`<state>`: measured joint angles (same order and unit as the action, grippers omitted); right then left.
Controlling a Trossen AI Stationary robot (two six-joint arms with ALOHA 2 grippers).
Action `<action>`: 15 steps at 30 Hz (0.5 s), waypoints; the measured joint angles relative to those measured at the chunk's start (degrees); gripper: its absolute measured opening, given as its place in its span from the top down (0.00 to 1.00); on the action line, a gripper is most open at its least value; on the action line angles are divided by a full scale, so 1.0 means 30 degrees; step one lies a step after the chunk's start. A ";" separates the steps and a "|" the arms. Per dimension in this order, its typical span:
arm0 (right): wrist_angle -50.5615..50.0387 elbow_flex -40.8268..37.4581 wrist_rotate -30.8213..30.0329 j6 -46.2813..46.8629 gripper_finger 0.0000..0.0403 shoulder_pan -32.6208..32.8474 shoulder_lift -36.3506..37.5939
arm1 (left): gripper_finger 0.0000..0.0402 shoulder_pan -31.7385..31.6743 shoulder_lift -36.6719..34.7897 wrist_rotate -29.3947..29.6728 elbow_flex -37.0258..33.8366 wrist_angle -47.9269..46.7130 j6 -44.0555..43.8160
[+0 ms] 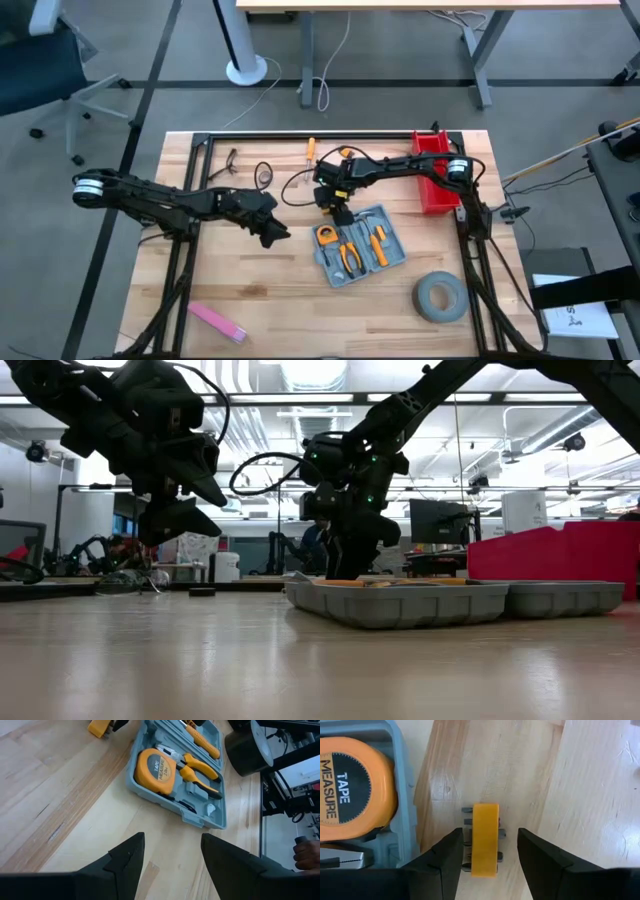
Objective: Prefit tool cases
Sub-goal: Put the yellow screwdriver bit set into the gray pre-fit tool case
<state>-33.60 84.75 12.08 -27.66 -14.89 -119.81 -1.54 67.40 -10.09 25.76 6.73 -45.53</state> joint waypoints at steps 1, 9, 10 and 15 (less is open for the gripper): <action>-0.0020 -0.0006 0.0000 0.0006 0.60 0.0006 0.0000 | 0.49 0.0000 0.0000 0.0000 0.0000 0.0002 -0.0003; -0.0214 0.0051 0.0022 0.0541 0.60 0.0120 0.0000 | 0.49 0.0000 0.0000 0.0000 0.0000 0.0008 -0.0003; -0.0220 0.0051 0.0027 0.0551 0.60 0.0146 0.0000 | 0.49 0.0000 0.0000 0.0000 0.0000 0.0014 -0.0003; -0.0214 0.0058 0.0036 0.0586 0.58 0.0354 0.0000 | 0.49 0.0000 0.0000 0.0000 0.0000 0.0026 -0.0003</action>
<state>-34.24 84.93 12.19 -25.91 -13.83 -119.81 -1.54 67.40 -10.09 25.76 6.81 -45.54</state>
